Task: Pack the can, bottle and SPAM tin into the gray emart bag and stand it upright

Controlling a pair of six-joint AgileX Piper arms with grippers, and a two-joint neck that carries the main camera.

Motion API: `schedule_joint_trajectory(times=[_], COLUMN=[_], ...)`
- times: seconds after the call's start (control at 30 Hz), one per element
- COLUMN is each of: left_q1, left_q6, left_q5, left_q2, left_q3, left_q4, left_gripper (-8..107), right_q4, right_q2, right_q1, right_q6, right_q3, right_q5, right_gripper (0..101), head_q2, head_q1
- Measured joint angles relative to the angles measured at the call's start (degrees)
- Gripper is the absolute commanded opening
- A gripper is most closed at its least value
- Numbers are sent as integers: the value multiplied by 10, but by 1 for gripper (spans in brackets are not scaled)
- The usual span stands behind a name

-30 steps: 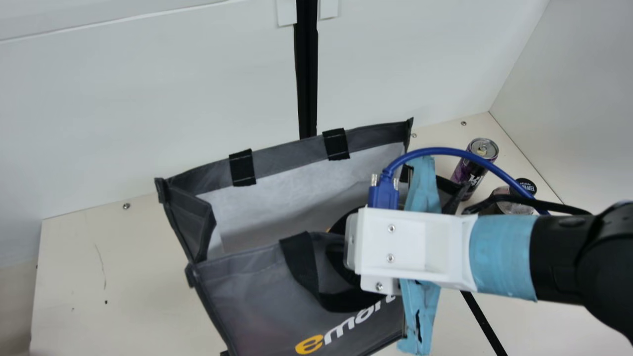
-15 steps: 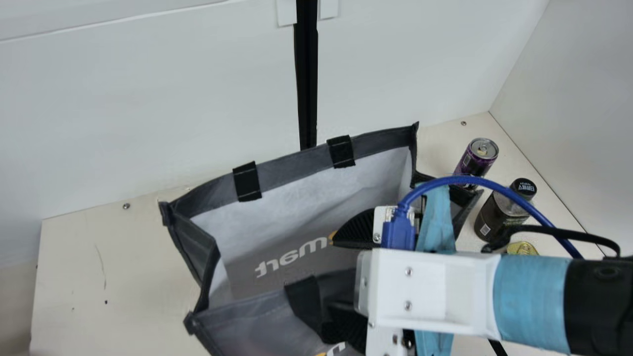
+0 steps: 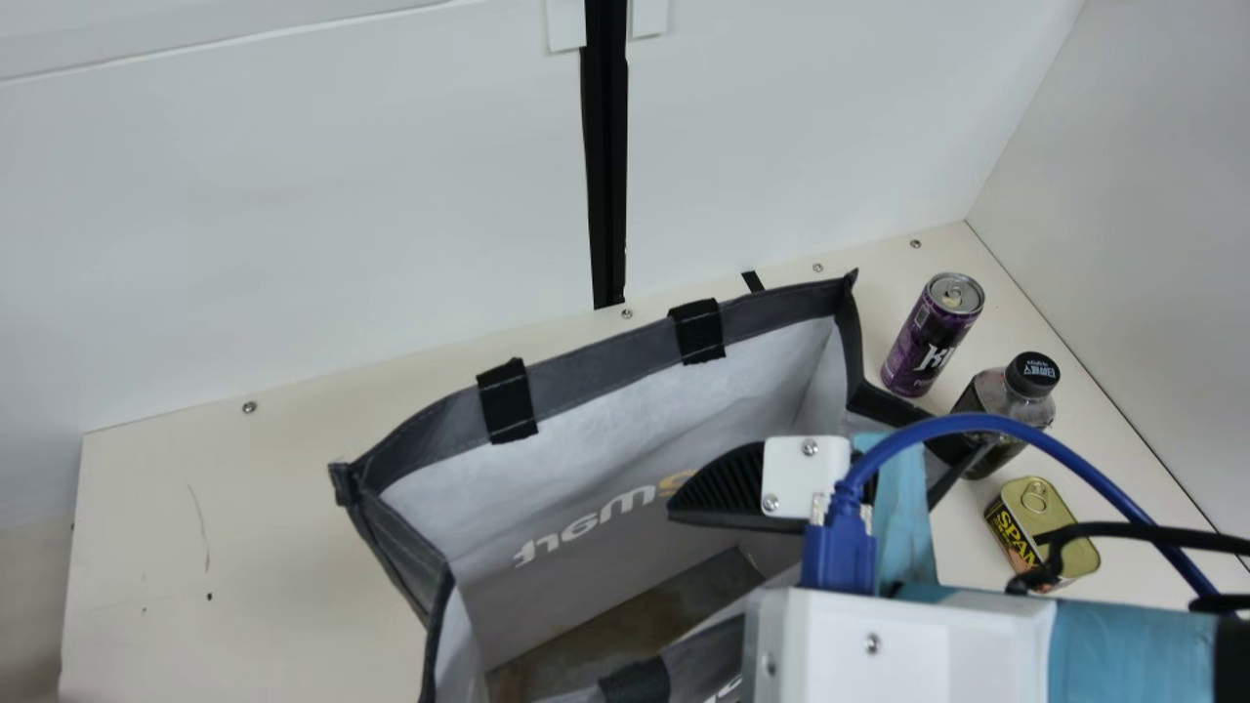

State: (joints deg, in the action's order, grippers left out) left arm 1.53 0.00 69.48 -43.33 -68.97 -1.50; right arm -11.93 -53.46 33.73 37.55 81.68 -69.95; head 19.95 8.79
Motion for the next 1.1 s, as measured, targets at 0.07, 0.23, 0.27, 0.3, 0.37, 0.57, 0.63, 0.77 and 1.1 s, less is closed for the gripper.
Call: schedule_joint_trajectory(times=[0.07,0.23,0.27,0.3,0.37,0.57,0.63,0.77,1.1], left_q1=[0,0,0,0,0,0,0,0,0], left_q6=[0,0,0,0,0,0,0,0,0], left_q5=[0,0,0,0,0,0,0,0,0], left_q2=[0,0,0,0,0,0,0,0,0], left_q3=[0,0,0,0,0,0,0,0,0], left_q4=[0,0,0,0,0,0,0,0,0], left_gripper=[90,90,90,90,90,90,90,90,90], right_q4=[9,29,33,38,47,57,60,67,96], right_q2=[6,17,20,21,22,24,24,24,21], right_q1=[15,40,44,47,49,38,36,28,42], right_q6=[-16,-43,-47,-52,-56,-54,-52,-52,-82], right_q3=[-2,-4,-3,-1,4,24,34,53,113], right_q5=[1,0,0,0,0,0,1,0,0], right_gripper=[95,95,95,95,95,95,95,95,95], head_q2=[-1,-1,-1,-1,0,0,0,0,0], head_q1=[-1,0,-1,-1,-1,-1,-1,0,-1])
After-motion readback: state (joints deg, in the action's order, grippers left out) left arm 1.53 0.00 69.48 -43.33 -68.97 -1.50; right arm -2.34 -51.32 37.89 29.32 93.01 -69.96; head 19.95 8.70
